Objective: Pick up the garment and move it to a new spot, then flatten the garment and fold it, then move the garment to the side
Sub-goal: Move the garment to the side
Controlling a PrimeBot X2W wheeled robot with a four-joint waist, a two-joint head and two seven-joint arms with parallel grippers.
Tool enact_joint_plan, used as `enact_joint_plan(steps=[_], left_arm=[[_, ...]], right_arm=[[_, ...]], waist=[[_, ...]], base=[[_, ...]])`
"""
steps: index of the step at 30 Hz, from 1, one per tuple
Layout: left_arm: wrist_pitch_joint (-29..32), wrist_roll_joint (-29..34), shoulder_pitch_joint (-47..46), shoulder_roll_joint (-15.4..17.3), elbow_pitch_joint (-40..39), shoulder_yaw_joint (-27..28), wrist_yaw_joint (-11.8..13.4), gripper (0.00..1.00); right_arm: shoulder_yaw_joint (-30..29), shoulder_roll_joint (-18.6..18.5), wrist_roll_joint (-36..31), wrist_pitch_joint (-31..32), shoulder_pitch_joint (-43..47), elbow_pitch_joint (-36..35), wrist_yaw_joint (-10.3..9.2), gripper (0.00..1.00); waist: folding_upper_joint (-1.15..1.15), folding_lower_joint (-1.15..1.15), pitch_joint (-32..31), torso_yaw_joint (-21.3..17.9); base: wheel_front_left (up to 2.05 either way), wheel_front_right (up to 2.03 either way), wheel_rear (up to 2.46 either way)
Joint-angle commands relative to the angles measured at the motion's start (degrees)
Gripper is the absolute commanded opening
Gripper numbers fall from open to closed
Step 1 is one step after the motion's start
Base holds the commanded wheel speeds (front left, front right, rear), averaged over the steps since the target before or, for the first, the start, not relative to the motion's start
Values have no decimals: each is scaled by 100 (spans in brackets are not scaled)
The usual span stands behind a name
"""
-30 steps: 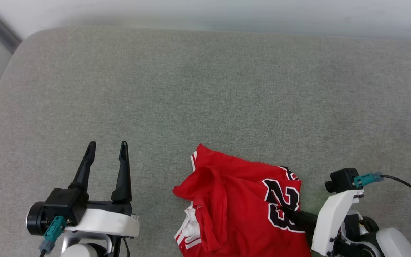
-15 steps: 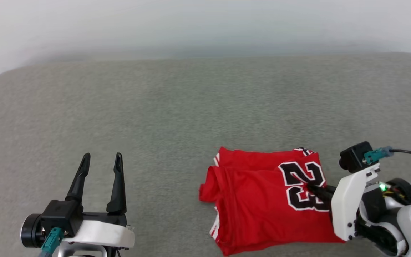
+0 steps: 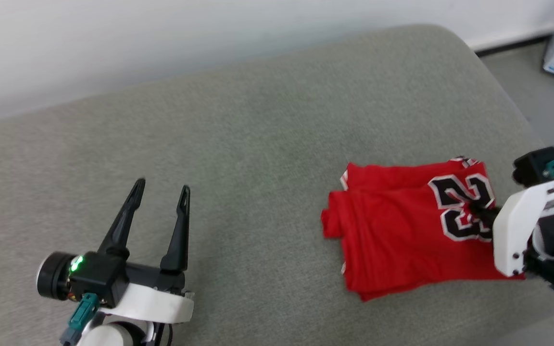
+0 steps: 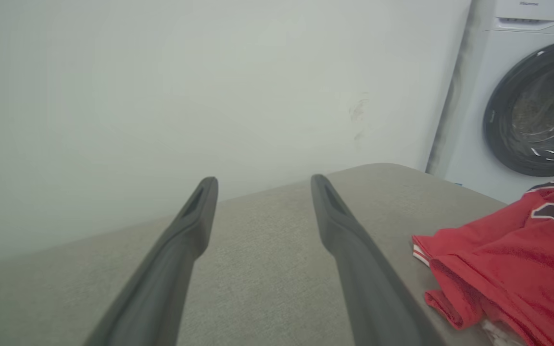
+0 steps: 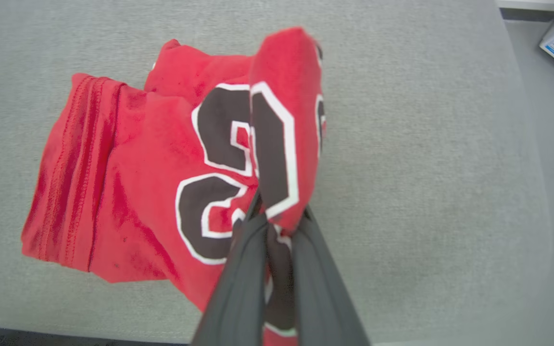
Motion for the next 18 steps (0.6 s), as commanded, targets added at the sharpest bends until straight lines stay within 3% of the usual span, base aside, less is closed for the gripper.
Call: enact_joint_plan(steps=[1,6,13,17,18], left_arm=[[4,48,-172,68,-21,-20,-57,100],[109,142,-681,181,-124,-169,-255,100],[164,194,-1336,356,-231,-345,-594,100],[193,243,-1640,413,-322,-460,-699,100],[228,283,-1820,482,-367,-522,-750,100]], right_arm=[[-47,-15,-55,-143,-206,119,-4,0],[-372,-47,-299,-735,-721,736,-4,0],[-1037,-175,-908,-1543,-1481,1512,-4,0],[-1634,-258,-1362,-1933,-1851,1910,-4,0],[-2128,-283,-1717,-2158,-2056,2127,-5,0]], waist=[[0,0,535,-389],[0,0,1154,-407],[0,0,1926,-129],[0,0,2268,82],[0,0,2493,221]], base=[[0,0,0],[0,0,0],[0,0,0],[0,0,0],[0,0,0]])
